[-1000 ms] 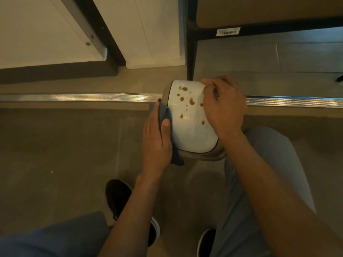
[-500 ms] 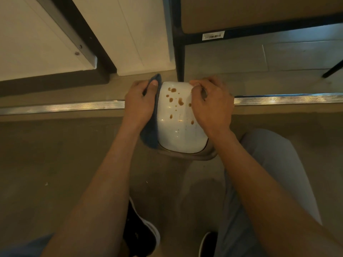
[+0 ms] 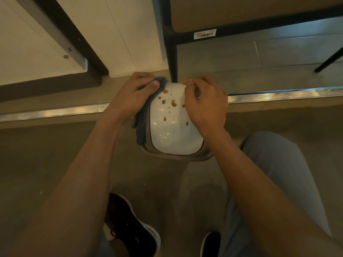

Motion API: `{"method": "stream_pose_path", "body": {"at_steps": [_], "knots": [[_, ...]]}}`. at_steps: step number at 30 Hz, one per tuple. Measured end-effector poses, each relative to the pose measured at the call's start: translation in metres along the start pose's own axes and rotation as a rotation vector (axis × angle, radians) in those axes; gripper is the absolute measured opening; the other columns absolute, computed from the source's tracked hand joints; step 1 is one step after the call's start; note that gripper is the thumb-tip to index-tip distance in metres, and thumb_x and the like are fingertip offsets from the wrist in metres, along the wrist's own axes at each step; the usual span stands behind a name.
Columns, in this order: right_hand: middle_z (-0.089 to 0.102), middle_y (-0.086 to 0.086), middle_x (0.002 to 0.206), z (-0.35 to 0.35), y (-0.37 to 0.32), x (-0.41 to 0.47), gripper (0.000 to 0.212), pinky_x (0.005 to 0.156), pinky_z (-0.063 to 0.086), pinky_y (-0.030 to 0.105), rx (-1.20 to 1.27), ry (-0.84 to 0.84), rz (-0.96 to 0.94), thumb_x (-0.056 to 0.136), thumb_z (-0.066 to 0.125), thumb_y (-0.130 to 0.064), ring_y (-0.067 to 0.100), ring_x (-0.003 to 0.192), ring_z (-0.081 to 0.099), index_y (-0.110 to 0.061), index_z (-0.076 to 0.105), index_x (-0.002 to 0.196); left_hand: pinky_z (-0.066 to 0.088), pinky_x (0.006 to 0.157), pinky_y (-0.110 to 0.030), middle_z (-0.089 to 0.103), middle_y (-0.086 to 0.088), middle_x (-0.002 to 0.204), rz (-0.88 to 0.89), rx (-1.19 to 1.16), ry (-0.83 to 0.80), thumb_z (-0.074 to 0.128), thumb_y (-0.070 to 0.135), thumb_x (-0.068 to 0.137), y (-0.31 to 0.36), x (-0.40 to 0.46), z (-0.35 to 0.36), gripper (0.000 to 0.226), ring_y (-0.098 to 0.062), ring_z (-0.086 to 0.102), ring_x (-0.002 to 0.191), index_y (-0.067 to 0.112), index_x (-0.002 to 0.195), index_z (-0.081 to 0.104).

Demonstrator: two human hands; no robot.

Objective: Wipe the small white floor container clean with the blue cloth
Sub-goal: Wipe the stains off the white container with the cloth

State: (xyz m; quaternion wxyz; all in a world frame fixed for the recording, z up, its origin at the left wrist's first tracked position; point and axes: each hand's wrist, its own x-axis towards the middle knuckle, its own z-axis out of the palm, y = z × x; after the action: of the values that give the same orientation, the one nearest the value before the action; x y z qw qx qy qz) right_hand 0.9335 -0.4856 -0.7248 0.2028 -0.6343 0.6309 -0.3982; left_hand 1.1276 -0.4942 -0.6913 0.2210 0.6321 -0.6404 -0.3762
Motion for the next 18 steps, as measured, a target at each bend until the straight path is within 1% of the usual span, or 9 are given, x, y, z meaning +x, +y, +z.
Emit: {"method": "stream_pose_path", "body": {"at_steps": [2, 4, 6, 8, 10, 12, 15, 16, 18], "knots": [[0.065, -0.005, 0.104, -0.001, -0.001, 0.0, 0.03, 0.09, 0.049, 0.046, 0.001, -0.002, -0.002, 0.095, 0.045, -0.032, 0.012, 0.095, 0.059, -0.024, 0.073, 0.103, 0.038, 0.068, -0.005, 0.06, -0.005, 0.107, -0.034, 0.106, -0.03, 0.048, 0.033, 0.106, 0.007, 0.019, -0.001, 0.035, 0.012, 0.051, 0.075, 0.006, 0.106, 0.069], [0.066, -0.004, 0.105, -0.002, -0.003, 0.0, 0.03, 0.091, 0.047, 0.044, -0.014, -0.005, -0.005, 0.095, 0.045, -0.032, 0.014, 0.096, 0.059, -0.023, 0.073, 0.103, 0.036, 0.057, -0.005, 0.064, -0.017, 0.107, -0.032, 0.165, -0.055, 0.049, 0.03, 0.106, 0.02, 0.032, 0.0, 0.037, 0.001, 0.052, 0.073, 0.0, 0.108, 0.071], [0.066, -0.004, 0.105, -0.002, -0.004, 0.0, 0.029, 0.091, 0.044, 0.042, -0.03, -0.009, -0.001, 0.096, 0.046, -0.032, 0.014, 0.096, 0.06, -0.023, 0.072, 0.104, 0.033, 0.063, 0.004, 0.065, 0.002, 0.113, 0.01, 0.184, -0.035, 0.052, 0.029, 0.104, 0.03, 0.032, 0.002, 0.029, -0.002, 0.053, 0.092, 0.017, 0.122, 0.071], [0.066, -0.004, 0.105, -0.002, -0.005, 0.001, 0.028, 0.09, 0.044, 0.041, -0.035, 0.003, 0.006, 0.096, 0.047, -0.031, 0.015, 0.095, 0.06, -0.023, 0.072, 0.103, 0.032, 0.074, 0.008, 0.061, 0.015, 0.115, 0.097, 0.15, 0.026, 0.058, 0.027, 0.101, 0.033, 0.016, 0.004, 0.028, 0.009, 0.053, 0.097, 0.026, 0.129, 0.066], [0.066, -0.004, 0.104, -0.002, -0.004, 0.0, 0.027, 0.088, 0.044, 0.041, -0.033, 0.016, 0.004, 0.095, 0.047, -0.029, 0.015, 0.093, 0.06, -0.023, 0.073, 0.101, 0.037, 0.083, 0.002, 0.065, 0.013, 0.111, 0.209, 0.154, 0.112, 0.062, 0.025, 0.099, 0.024, -0.004, 0.007, 0.024, 0.015, 0.055, 0.096, 0.023, 0.122, 0.067], [0.067, -0.004, 0.103, -0.002, -0.003, -0.001, 0.026, 0.088, 0.043, 0.039, -0.032, 0.009, -0.005, 0.095, 0.048, -0.028, 0.013, 0.092, 0.059, -0.023, 0.073, 0.101, 0.042, 0.09, -0.009, 0.067, 0.009, 0.111, 0.253, 0.172, 0.163, 0.061, 0.026, 0.099, 0.01, -0.019, 0.005, 0.022, 0.01, 0.056, 0.101, 0.021, 0.119, 0.069], [0.067, -0.004, 0.104, -0.001, -0.005, -0.001, 0.027, 0.087, 0.042, 0.038, -0.046, -0.005, -0.017, 0.095, 0.047, -0.029, 0.011, 0.093, 0.058, -0.024, 0.073, 0.102, 0.04, 0.087, -0.006, 0.066, 0.009, 0.11, 0.203, 0.144, 0.184, 0.058, 0.026, 0.101, 0.01, -0.017, 0.003, 0.021, 0.01, 0.056, 0.098, 0.022, 0.118, 0.07], [0.067, -0.004, 0.104, -0.001, -0.005, -0.001, 0.027, 0.087, 0.043, 0.038, -0.045, -0.001, -0.017, 0.095, 0.047, -0.029, 0.012, 0.093, 0.058, -0.024, 0.073, 0.102, 0.041, 0.087, -0.008, 0.067, 0.008, 0.109, 0.179, 0.174, 0.197, 0.057, 0.027, 0.102, 0.015, -0.011, 0.005, 0.022, 0.007, 0.056, 0.095, 0.022, 0.118, 0.071], [0.068, -0.002, 0.104, -0.002, -0.006, -0.001, 0.027, 0.087, 0.043, 0.039, -0.045, 0.009, -0.01, 0.095, 0.048, -0.028, 0.014, 0.094, 0.059, -0.021, 0.073, 0.101, 0.044, 0.092, -0.025, 0.069, 0.005, 0.112, 0.163, 0.311, 0.229, 0.054, 0.032, 0.102, 0.023, 0.002, 0.014, 0.025, -0.011, 0.057, 0.102, 0.025, 0.119, 0.071]]}}
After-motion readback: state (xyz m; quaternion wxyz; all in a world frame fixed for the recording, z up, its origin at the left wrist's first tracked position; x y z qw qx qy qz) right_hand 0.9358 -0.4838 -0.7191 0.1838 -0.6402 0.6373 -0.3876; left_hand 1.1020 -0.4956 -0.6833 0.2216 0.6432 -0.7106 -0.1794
